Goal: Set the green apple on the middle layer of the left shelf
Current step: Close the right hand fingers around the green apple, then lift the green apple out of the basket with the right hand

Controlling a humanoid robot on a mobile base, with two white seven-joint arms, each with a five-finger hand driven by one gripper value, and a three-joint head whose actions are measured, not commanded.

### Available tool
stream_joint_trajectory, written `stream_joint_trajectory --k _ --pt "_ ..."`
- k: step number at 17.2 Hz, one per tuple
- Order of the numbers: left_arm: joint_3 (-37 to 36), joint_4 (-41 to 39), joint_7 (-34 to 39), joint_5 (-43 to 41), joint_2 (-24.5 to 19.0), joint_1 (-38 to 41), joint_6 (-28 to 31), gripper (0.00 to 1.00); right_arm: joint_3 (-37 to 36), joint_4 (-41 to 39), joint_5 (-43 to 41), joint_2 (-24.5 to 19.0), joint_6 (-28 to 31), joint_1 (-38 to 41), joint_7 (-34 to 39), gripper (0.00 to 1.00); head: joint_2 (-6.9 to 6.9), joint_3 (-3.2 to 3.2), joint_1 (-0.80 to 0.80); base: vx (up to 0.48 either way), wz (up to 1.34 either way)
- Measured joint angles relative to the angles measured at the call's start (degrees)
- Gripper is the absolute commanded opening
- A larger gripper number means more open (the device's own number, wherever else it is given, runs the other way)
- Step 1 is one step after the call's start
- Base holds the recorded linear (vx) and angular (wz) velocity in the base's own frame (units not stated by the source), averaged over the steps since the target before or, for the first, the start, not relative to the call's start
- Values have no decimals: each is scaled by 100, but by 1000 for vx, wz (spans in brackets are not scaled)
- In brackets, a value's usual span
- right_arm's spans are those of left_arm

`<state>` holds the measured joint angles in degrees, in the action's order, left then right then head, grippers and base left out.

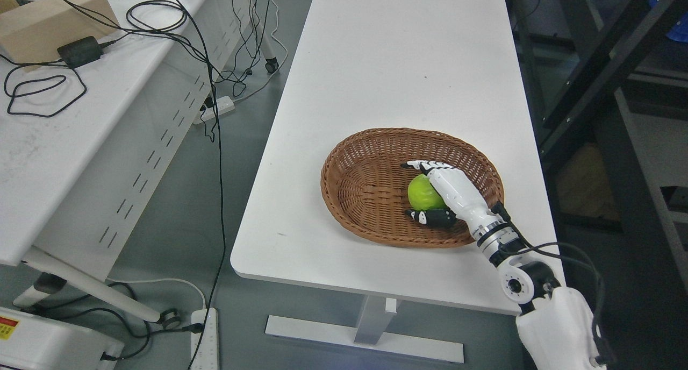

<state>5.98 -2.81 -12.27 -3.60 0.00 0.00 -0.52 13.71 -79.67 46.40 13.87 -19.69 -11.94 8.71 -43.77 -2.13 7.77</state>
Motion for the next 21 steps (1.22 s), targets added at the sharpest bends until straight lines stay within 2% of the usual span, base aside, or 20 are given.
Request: stream_joint_trajectory --k 2,3,10,13,14,21 --pt "0 0 0 0 0 0 -1 100 -47 -13 -8 12 14 12 91 5 0 0 0 0 0" --pt "0 0 0 0 0 0 -1 100 -80 -21 -25 16 14 16 187 3 0 0 0 0 0" --pt "0 0 3 0 0 0 -3 100 -382 -159 -653 37 -182 64 1316 0 0 0 0 0 0" --pt "0 0 4 0 0 0 -3 100 -557 -247 -1026 35 -190 130 1550 0 0 0 0 0 0" --pt "0 0 4 0 0 0 -3 100 -633 -284 -1113 6 -187 151 1509 0 0 0 0 0 0" --pt "0 0 6 0 0 0 -6 100 -1220 -645 -1444 -390 -227 361 -207 0 0 0 0 0 0"
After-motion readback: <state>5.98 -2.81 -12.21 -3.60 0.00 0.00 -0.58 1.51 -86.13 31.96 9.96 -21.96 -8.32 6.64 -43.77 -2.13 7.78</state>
